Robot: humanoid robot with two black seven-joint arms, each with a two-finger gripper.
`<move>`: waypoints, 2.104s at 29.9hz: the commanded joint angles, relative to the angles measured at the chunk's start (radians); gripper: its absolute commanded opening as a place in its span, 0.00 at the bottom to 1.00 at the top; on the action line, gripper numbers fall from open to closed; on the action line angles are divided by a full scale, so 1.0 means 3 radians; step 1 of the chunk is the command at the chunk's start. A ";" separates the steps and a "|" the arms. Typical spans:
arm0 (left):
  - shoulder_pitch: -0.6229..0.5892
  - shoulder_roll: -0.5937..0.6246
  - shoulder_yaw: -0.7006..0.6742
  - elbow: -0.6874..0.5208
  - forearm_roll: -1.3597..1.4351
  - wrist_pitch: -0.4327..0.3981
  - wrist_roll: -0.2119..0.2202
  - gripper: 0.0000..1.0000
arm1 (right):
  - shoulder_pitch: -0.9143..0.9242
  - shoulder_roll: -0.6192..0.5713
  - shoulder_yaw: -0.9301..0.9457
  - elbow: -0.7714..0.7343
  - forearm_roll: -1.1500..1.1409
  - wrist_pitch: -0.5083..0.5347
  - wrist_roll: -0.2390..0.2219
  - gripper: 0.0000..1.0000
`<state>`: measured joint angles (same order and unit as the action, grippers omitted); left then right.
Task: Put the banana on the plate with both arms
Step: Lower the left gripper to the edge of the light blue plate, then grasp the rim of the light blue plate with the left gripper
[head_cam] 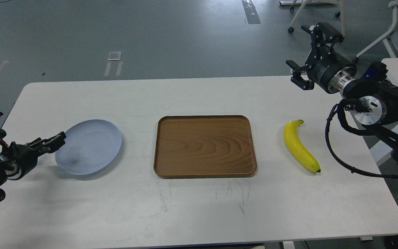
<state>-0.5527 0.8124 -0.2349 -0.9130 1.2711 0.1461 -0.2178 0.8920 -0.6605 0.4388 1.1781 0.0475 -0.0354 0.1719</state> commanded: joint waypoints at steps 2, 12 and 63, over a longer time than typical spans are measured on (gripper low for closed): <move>0.0001 -0.0069 0.0006 0.0118 -0.0019 -0.0052 -0.0051 0.84 | -0.0003 -0.0007 0.0005 -0.0005 0.0000 -0.0005 0.0000 1.00; 0.0007 -0.0080 0.0011 0.0118 -0.0014 -0.0068 -0.0066 0.67 | -0.0013 -0.0002 0.0005 -0.0015 0.0000 -0.0010 0.0000 1.00; 0.0022 -0.0223 0.0123 0.0308 -0.0024 -0.0078 -0.0158 0.00 | -0.0054 -0.0048 0.0005 -0.0021 0.0000 -0.0051 0.0010 1.00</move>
<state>-0.5420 0.7469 -0.1972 -0.8194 1.2648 0.1255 -0.2602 0.8761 -0.6759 0.4403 1.1730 0.0475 -0.0491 0.1749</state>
